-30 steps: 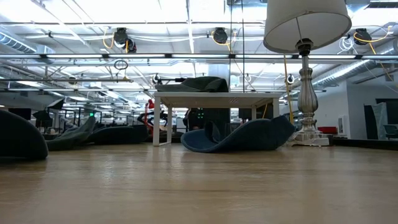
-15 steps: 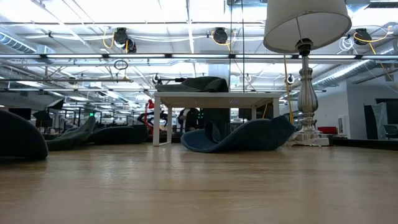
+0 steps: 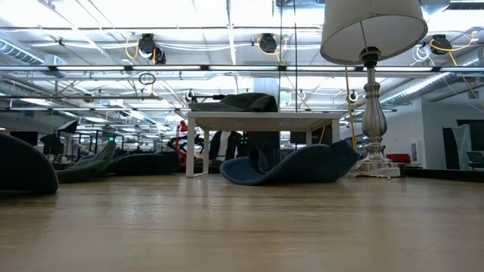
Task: Pick & Place hat
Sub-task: Stack the right gray cap on top of the gray cap on the shelf
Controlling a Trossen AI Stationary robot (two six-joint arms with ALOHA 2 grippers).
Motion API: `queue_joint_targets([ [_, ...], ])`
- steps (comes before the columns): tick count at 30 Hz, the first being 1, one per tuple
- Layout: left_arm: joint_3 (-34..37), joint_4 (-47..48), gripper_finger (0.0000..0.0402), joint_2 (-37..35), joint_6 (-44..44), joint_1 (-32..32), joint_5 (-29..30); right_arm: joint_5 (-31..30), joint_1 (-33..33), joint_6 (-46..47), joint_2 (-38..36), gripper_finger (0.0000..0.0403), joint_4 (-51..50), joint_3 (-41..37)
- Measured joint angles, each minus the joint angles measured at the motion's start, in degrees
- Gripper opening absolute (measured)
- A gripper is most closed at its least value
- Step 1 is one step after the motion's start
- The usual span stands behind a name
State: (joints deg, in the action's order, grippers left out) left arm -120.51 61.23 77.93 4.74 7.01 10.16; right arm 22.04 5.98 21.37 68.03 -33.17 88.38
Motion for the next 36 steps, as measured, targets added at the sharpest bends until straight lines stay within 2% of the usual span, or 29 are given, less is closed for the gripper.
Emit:
queue_joint_targets([
  [7,-2.8,3.4,0.0026,0.0,-11.3,-6.1,-2.6,-6.0,-2.2,0.2,-4.8,0.0118,-4.0,0.0],
  [14,-2.9,7.9,0.0026,0.6,-35.9,-9.9,-1.9,-10.6,-2.7,-1.1,-7.1,0.0113,-4.5,0.0],
  [18,-2.9,9.8,0.0026,2.1,-48.7,-12.0,1.3,-13.3,-2.7,-3.1,-7.1,0.0107,-4.5,0.0],
  [30,-2.9,9.2,0.0026,9.7,-84.7,-20.7,12.0,-13.3,-2.7,-7.3,-6.9,0.0102,-4.5,0.0],
  [36,-2.9,8.4,0.0026,14.1,-96.8,-25.2,18.2,-13.3,-2.7,-7.6,-6.9,0.01,-4.4,0.0],
])
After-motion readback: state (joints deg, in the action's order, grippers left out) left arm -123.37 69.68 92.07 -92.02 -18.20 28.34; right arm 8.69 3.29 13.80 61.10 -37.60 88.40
